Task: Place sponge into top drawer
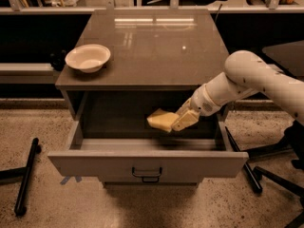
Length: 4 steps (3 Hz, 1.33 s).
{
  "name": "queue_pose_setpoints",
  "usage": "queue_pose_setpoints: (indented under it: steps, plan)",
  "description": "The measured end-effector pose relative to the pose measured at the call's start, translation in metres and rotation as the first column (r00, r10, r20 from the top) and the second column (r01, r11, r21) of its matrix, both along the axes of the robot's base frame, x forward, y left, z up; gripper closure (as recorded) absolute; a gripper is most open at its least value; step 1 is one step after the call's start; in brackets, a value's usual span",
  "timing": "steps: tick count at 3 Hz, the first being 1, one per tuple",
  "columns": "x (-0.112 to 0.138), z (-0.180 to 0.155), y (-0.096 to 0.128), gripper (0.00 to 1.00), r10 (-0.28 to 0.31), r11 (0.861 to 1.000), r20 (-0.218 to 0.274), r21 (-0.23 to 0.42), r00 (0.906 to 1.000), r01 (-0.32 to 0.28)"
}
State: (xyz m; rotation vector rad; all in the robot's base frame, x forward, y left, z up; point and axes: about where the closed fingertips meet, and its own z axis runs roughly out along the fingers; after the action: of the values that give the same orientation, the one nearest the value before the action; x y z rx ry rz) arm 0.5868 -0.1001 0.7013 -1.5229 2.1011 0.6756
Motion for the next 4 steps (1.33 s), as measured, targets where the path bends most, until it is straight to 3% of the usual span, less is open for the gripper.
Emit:
queue_pose_setpoints:
  steps: [3,4]
  plan:
    - [0.001,-0.027,0.002,0.12,-0.035,0.999,-0.014,-0.032,0.9993,0.035]
    - [-0.004,-0.027,-0.004,0.0,-0.041,0.999,-0.005,-0.032,0.9991,0.041]
